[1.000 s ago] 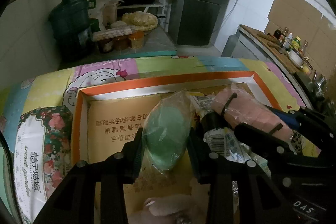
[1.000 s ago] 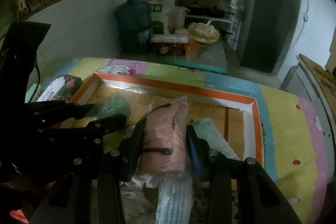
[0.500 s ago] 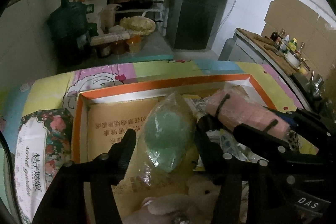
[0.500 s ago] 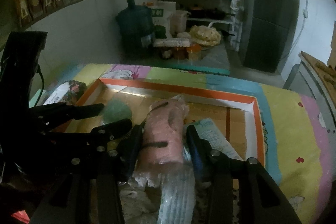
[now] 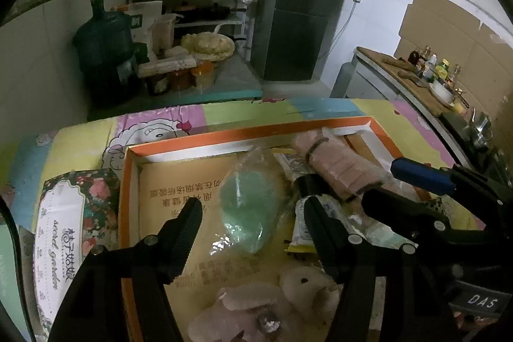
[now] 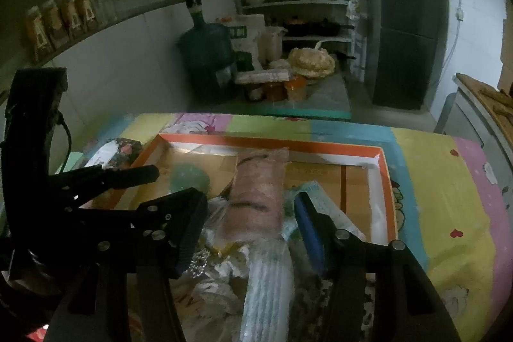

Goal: Organize soft objects
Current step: 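Lower the green bag into the tray with the left gripper while the right lowers the pink packet, then open both grippers and release the green bag and pink packet in the tray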

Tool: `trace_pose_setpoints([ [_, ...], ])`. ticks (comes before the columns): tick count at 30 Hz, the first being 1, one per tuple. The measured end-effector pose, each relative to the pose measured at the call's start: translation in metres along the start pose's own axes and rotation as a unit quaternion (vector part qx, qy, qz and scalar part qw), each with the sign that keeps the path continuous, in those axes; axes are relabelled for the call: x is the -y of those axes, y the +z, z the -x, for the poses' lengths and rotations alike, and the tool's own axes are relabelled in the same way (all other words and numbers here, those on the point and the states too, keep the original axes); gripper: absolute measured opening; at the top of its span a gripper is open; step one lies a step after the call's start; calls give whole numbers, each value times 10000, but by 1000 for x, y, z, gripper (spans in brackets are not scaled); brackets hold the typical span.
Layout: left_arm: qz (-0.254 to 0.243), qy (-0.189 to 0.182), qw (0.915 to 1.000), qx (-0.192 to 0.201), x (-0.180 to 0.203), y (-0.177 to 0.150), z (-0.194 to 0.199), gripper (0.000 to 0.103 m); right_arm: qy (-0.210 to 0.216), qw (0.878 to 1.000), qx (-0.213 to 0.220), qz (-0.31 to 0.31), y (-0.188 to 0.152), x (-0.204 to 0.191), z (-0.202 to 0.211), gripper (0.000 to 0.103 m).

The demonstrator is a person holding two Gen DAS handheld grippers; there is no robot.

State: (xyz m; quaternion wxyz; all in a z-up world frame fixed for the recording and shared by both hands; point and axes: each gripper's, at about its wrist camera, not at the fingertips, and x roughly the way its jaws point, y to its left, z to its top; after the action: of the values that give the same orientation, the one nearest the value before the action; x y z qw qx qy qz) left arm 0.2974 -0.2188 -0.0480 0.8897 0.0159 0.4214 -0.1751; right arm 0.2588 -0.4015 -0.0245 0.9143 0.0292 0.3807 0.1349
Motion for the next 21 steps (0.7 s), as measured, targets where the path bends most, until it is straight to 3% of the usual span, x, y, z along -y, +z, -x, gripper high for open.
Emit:
trace_pose_setpoints([
  [21,-54,152,9988,455,2,-14,55,66,95,9993,352,13,-13,-28,50,58],
])
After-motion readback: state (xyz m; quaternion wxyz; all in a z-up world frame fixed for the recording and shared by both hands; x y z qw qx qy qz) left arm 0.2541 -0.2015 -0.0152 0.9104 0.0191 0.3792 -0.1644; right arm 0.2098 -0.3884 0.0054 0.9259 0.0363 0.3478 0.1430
